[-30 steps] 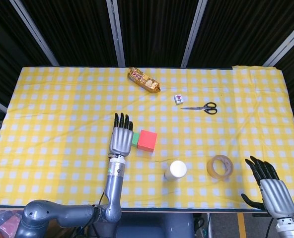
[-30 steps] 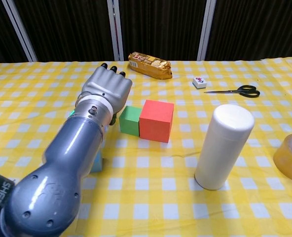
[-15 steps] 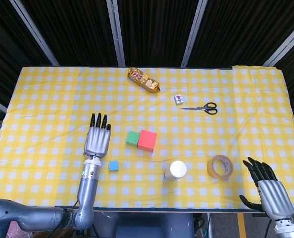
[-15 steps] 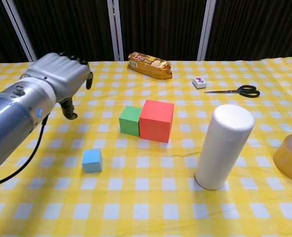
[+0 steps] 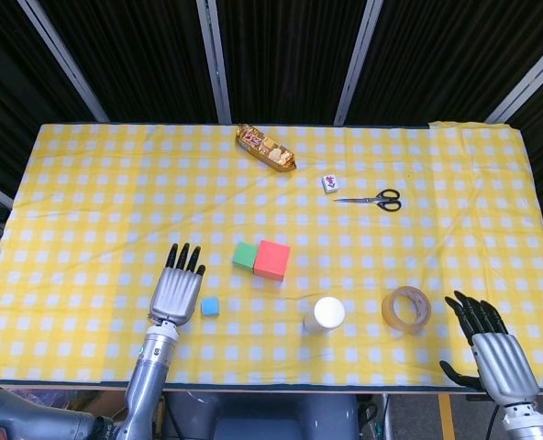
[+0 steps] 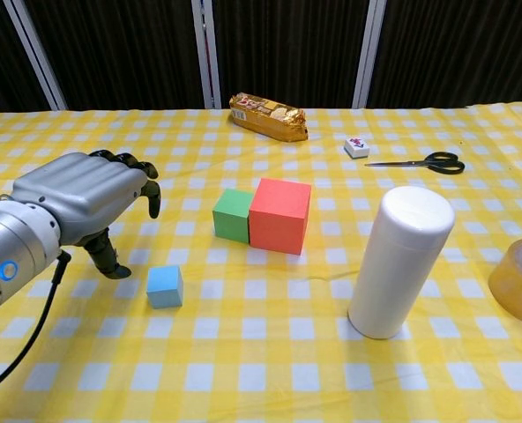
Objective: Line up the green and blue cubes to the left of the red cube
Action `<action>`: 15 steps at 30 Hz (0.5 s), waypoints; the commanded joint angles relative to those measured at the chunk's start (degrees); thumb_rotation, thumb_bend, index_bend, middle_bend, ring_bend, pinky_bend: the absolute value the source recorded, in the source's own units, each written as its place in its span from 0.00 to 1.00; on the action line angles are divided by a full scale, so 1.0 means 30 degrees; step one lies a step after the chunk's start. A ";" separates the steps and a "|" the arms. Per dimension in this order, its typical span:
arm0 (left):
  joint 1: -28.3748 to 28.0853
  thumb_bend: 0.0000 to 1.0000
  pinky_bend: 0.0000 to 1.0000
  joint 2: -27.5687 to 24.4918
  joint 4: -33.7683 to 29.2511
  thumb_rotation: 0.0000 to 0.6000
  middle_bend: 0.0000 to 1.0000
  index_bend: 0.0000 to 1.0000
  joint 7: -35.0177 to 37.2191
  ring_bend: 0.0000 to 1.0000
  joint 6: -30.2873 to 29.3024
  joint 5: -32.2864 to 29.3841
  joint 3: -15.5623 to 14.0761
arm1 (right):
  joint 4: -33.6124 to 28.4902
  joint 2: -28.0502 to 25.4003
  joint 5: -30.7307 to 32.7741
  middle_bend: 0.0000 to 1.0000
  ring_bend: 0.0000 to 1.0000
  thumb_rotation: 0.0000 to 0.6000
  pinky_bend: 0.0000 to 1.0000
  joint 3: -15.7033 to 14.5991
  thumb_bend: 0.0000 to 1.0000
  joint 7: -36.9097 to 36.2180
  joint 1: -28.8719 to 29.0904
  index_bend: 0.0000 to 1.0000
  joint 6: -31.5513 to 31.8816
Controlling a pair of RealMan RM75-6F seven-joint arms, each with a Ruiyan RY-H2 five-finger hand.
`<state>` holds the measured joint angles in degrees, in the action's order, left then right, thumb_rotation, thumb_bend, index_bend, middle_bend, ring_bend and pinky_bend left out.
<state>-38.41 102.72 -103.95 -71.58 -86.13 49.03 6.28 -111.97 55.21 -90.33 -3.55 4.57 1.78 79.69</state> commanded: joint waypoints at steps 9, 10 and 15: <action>0.0203 0.18 0.00 0.1108 0.0022 1.00 0.07 0.32 -0.1117 0.00 -0.0921 0.0442 -0.0930 | 0.0009 0.0008 -0.0051 0.00 0.01 1.00 0.00 -0.0044 0.28 -0.0031 0.0040 0.05 -0.0070; 0.0203 0.18 0.00 0.1174 0.0041 1.00 0.07 0.32 -0.1160 0.00 -0.0916 0.0498 -0.1001 | -0.0002 0.0007 -0.0045 0.00 0.01 1.00 0.00 -0.0051 0.28 -0.0014 0.0053 0.05 -0.0101; 0.0312 0.18 0.00 0.1588 0.0069 1.00 0.07 0.32 -0.1352 0.00 -0.0980 0.0797 -0.1406 | -0.0021 0.0005 -0.0049 0.00 0.01 1.00 0.00 -0.0053 0.28 -0.0058 0.0065 0.05 -0.0104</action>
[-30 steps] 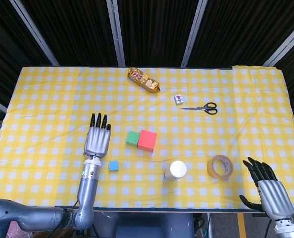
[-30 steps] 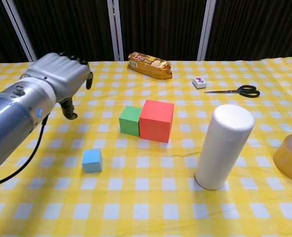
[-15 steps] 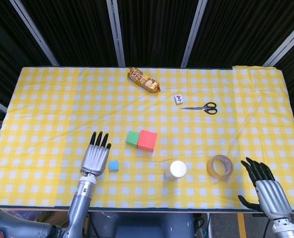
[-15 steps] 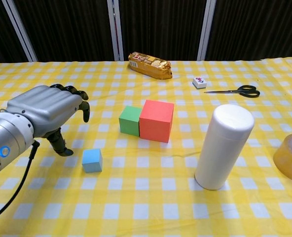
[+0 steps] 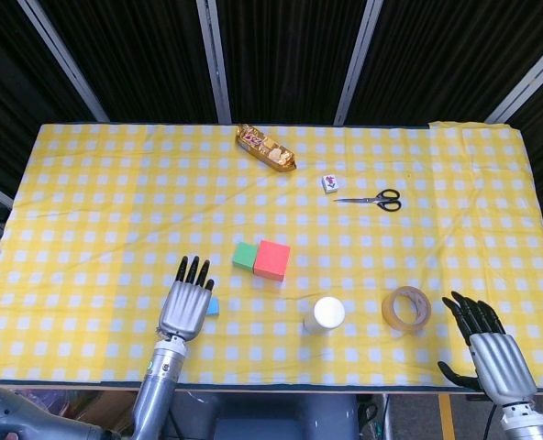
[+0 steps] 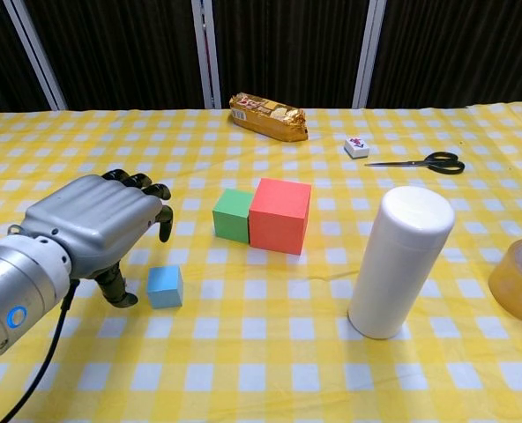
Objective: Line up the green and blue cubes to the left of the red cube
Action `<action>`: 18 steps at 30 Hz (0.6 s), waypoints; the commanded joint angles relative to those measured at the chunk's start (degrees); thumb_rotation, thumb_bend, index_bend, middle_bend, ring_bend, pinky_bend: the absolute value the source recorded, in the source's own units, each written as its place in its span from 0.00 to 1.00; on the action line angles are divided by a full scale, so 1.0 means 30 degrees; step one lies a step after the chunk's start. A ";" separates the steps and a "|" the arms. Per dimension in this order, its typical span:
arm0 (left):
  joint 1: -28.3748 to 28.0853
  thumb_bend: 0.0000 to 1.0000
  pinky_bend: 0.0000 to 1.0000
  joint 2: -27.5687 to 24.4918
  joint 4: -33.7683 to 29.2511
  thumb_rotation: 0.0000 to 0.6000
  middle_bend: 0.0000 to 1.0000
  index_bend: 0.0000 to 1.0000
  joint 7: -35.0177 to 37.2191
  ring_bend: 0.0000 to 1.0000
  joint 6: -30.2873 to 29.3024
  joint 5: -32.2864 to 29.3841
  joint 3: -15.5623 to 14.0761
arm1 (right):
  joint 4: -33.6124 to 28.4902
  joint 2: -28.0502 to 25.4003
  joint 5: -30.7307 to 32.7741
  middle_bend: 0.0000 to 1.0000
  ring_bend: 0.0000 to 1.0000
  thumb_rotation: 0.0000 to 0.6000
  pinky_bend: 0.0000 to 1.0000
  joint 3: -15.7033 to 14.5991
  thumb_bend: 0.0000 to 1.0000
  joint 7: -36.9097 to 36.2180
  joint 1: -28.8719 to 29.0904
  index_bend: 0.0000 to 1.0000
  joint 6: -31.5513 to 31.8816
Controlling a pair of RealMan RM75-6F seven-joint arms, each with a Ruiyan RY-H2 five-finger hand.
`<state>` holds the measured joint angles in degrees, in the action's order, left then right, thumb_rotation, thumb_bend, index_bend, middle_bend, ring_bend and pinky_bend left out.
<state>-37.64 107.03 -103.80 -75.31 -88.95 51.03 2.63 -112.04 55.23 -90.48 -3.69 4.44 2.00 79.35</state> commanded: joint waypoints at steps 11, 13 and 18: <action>0.0445 0.18 0.00 0.0835 0.1011 1.00 0.07 0.33 -0.0316 0.00 -0.0136 0.0678 -0.0740 | 0.0010 -0.0076 -0.0101 0.00 0.01 1.00 0.00 -0.0163 0.28 -0.0453 0.0049 0.05 -0.0199; 0.0512 0.18 0.00 0.0946 0.1393 1.00 0.07 0.33 -0.0204 0.00 -0.0032 0.0704 -0.0697 | 0.0030 -0.0092 -0.0162 0.00 0.01 1.00 0.00 -0.0169 0.28 -0.0428 0.0031 0.05 -0.0134; 0.0614 0.18 0.00 0.1242 0.2255 1.00 0.07 0.31 0.0066 0.00 0.0313 0.0718 -0.0518 | 0.0039 -0.0096 -0.0197 0.00 0.01 1.00 0.00 -0.0194 0.28 -0.0491 0.0002 0.05 -0.0081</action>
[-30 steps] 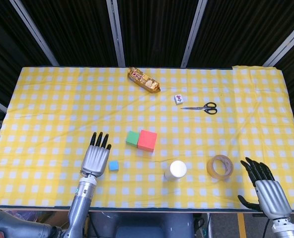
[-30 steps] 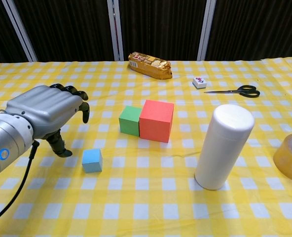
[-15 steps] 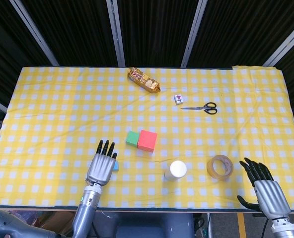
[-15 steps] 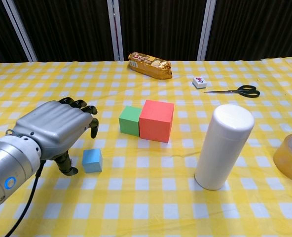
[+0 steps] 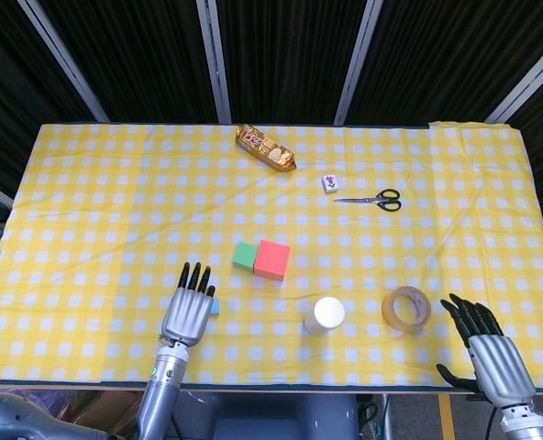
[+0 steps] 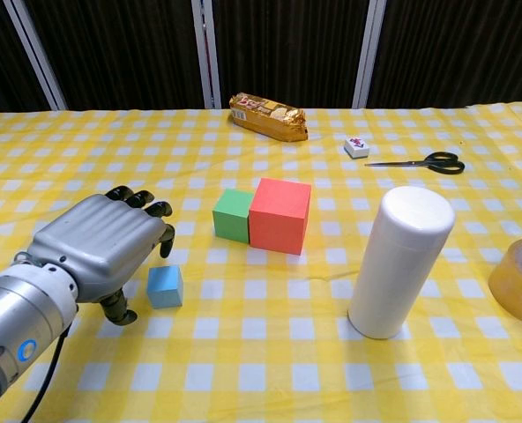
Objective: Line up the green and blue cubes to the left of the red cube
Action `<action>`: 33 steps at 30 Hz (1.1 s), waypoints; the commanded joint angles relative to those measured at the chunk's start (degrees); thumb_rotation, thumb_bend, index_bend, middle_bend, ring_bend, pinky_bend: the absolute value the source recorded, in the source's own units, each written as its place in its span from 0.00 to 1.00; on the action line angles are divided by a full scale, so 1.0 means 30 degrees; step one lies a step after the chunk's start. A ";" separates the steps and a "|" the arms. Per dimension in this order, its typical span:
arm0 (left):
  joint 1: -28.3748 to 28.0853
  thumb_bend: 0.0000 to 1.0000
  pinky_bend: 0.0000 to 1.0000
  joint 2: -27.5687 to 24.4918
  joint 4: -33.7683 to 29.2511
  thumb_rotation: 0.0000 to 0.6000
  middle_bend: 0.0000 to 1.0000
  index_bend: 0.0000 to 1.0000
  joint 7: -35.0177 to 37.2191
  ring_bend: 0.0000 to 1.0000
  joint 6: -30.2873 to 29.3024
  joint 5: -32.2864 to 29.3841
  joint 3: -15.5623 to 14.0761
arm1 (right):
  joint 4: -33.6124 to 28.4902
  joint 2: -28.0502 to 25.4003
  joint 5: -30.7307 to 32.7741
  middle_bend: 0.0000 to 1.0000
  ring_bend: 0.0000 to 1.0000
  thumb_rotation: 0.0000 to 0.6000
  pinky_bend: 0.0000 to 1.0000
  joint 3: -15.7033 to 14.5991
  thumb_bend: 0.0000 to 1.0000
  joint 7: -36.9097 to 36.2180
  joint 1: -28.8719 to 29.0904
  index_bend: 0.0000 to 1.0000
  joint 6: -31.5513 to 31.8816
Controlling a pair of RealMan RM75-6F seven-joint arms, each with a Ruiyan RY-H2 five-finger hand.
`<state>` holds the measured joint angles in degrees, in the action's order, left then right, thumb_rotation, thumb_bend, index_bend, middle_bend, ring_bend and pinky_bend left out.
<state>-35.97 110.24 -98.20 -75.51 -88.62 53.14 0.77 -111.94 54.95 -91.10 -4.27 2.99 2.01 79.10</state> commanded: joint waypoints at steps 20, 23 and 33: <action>0.0185 0.20 0.00 0.1610 0.2401 1.00 0.09 0.35 -0.0536 0.00 0.0477 0.1280 0.0135 | 0.0118 -0.0084 0.0026 0.00 0.01 1.00 0.00 -0.0026 0.28 -0.0287 0.0074 0.05 -0.0104; 0.0330 0.20 0.00 0.1597 0.2464 1.00 0.10 0.36 -0.0521 0.00 0.0527 0.1298 0.0160 | 0.0129 -0.0071 0.0065 0.00 0.01 1.00 0.00 -0.0033 0.28 -0.0251 0.0067 0.05 -0.0115; 0.0671 0.22 0.00 0.1707 0.2762 1.00 0.12 0.40 -0.0554 0.00 0.0576 0.1573 0.0247 | 0.0122 -0.0082 0.0143 0.00 0.01 1.00 0.00 -0.0049 0.28 -0.0272 0.0071 0.06 -0.0165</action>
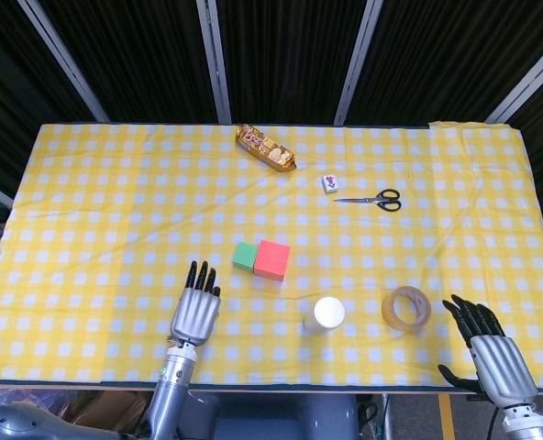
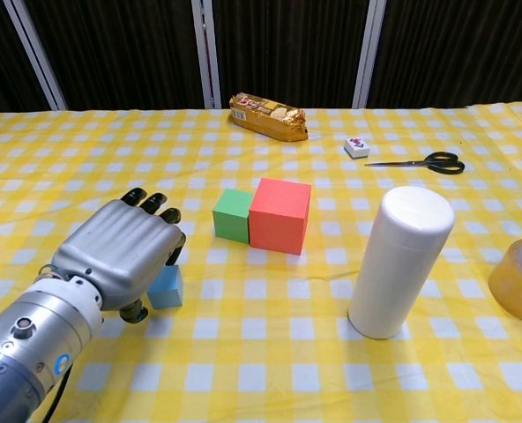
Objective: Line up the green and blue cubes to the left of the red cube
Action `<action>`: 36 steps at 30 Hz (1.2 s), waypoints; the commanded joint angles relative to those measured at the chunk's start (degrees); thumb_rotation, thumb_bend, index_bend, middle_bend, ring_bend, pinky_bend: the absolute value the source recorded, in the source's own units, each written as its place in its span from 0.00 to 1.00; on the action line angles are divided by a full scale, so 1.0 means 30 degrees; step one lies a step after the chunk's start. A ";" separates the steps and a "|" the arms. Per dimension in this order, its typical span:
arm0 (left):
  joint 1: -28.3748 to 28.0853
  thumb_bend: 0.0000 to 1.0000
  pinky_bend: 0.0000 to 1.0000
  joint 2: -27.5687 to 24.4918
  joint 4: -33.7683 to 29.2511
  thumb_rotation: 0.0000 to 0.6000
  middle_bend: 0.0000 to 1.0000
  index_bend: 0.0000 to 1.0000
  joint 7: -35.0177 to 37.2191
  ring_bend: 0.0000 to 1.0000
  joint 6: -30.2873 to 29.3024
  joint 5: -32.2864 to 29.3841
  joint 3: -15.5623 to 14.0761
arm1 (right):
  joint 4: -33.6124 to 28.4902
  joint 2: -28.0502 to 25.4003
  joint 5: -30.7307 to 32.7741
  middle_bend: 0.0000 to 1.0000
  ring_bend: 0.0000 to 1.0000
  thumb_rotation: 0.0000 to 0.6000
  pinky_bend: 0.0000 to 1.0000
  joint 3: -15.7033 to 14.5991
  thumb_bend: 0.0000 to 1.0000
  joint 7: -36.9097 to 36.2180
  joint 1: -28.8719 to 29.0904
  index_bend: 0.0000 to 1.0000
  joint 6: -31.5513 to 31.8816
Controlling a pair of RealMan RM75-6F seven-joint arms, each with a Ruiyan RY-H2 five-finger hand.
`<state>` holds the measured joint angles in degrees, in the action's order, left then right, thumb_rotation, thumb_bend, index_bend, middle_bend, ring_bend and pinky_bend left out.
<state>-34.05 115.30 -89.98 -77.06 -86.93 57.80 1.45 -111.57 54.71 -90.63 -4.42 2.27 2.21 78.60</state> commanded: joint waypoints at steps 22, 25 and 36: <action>0.0408 0.32 0.00 0.0253 0.0391 1.00 0.12 0.41 -0.0543 0.00 0.0272 0.0315 0.0315 | -0.0071 -0.0033 0.0076 0.00 0.01 1.00 0.00 -0.0008 0.28 -0.0011 0.0081 0.06 -0.0146; 0.0456 0.35 0.00 0.0344 0.0579 1.00 0.13 0.43 -0.0505 0.00 0.0334 0.0345 0.0368 | -0.0096 -0.0067 0.0009 0.00 0.01 1.00 0.00 -0.0024 0.28 -0.0038 0.0075 0.06 -0.0116; 0.0564 0.43 0.00 0.0717 0.0989 1.00 0.14 0.42 -0.0570 0.00 0.0085 0.1098 0.0456 | -0.0130 0.0000 -0.0105 0.00 0.01 1.00 0.00 -0.0018 0.28 0.0002 0.0110 0.06 -0.0106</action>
<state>-32.41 117.37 -87.10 -78.76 -86.57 60.91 2.78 -111.95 54.70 -90.94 -4.48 2.26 2.54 78.28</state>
